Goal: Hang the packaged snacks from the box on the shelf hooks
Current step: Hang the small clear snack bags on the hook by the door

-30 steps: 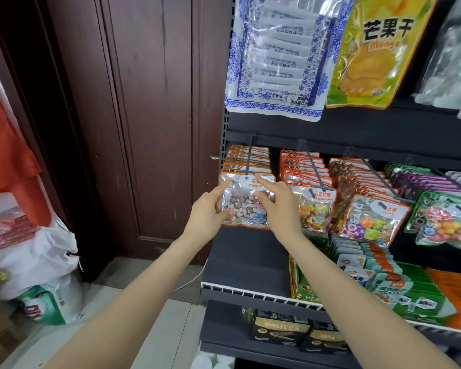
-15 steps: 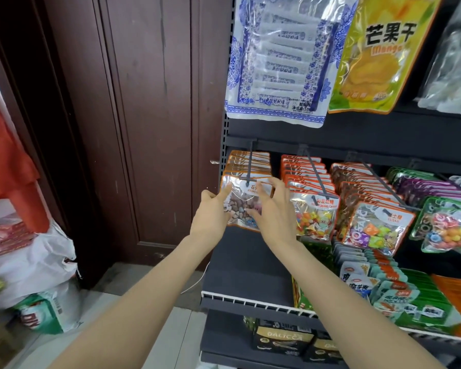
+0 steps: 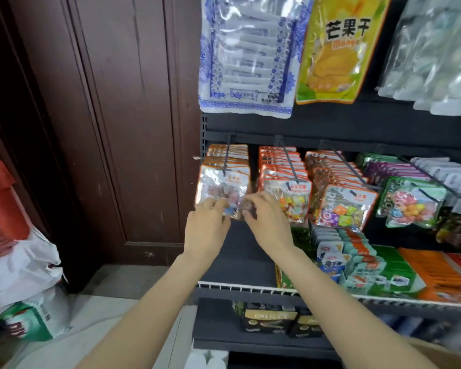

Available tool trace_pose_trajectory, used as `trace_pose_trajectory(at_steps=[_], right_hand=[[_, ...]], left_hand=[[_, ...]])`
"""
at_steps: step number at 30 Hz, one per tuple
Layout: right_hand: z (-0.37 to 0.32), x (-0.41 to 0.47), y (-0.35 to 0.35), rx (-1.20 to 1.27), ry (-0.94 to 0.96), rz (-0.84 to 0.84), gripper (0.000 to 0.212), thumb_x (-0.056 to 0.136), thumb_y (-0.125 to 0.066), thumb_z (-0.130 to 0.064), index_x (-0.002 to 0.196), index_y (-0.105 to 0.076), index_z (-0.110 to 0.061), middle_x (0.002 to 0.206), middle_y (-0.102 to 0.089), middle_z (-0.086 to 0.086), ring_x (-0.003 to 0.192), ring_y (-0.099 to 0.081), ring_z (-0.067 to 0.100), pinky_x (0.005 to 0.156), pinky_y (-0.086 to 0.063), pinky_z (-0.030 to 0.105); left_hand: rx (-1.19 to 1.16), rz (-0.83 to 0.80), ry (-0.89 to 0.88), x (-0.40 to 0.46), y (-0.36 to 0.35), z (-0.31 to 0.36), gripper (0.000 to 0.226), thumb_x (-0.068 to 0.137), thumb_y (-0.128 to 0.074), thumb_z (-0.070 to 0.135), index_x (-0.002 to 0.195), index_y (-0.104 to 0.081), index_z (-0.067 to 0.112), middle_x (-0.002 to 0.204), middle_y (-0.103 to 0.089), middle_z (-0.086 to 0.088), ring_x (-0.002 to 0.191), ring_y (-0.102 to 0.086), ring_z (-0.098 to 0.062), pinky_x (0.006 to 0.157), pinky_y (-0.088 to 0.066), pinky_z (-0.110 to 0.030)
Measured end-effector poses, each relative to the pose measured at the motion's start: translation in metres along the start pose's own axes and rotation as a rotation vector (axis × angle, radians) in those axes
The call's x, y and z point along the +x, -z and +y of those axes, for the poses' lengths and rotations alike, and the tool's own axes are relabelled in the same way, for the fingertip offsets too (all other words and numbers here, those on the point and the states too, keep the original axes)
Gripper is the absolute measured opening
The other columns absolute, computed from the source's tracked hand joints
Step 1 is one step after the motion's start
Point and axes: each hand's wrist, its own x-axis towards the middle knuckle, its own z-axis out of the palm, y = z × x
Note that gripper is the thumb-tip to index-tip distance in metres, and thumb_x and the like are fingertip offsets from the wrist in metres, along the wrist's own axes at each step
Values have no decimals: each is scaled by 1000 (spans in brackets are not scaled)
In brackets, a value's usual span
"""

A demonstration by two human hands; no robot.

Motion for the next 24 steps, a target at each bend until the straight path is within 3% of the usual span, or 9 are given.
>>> trace_pose_trajectory(at_steps=[4, 10, 14, 18, 20, 24], right_hand=[[48, -62, 22, 103, -170, -162, 26, 93, -55, -21, 118, -61, -20, 106, -65, 2, 97, -60, 18, 80, -53, 40], [166, -174, 63, 6, -447, -457, 23, 93, -52, -19, 111, -65, -16, 103, -67, 4, 94, -62, 22, 73, -50, 32], [257, -265, 84, -56, -583, -600, 22, 90, -50, -16, 105, -66, -12, 100, -67, 9, 95, -63, 28, 75, -51, 35], [326, -343, 101, -151, -665, -798, 28, 89, -50, -11, 113, -63, -12, 114, -64, 12, 108, -60, 29, 88, -50, 37], [349, -372, 106, -239, -665, -931, 29, 88, -50, -14, 115, -59, -14, 117, -62, 11, 108, -60, 30, 85, -51, 35], [370, -408, 108, -100, -588, -1163, 31, 91, -51, -21, 119, -59, -10, 124, -60, 14, 112, -57, 28, 84, -44, 28]], left_hand=[[-236, -164, -20, -44, -30, 48, 21, 94, -51, 24, 113, -59, 18, 99, -63, 0, 89, -60, -18, 72, -50, -35], [-489, -431, 58, -120, -110, 158, 17, 87, -56, 9, 100, -65, 12, 90, -69, -7, 82, -63, -22, 76, -53, -36], [-561, -618, -9, -178, -159, 249, 18, 91, -53, 11, 107, -64, 10, 96, -67, -5, 85, -62, -14, 75, -47, -22], [-474, -848, 9, -235, -205, 320, 27, 93, -50, 10, 120, -58, 10, 108, -63, -7, 101, -59, -20, 87, -46, -26], [-323, -1044, 0, -262, -231, 337, 29, 94, -48, 8, 122, -56, 7, 115, -63, -11, 108, -58, -26, 89, -47, -32], [-230, -1451, -131, -310, -261, 339, 19, 93, -49, 12, 100, -64, 2, 102, -65, -13, 99, -61, -30, 80, -48, -35]])
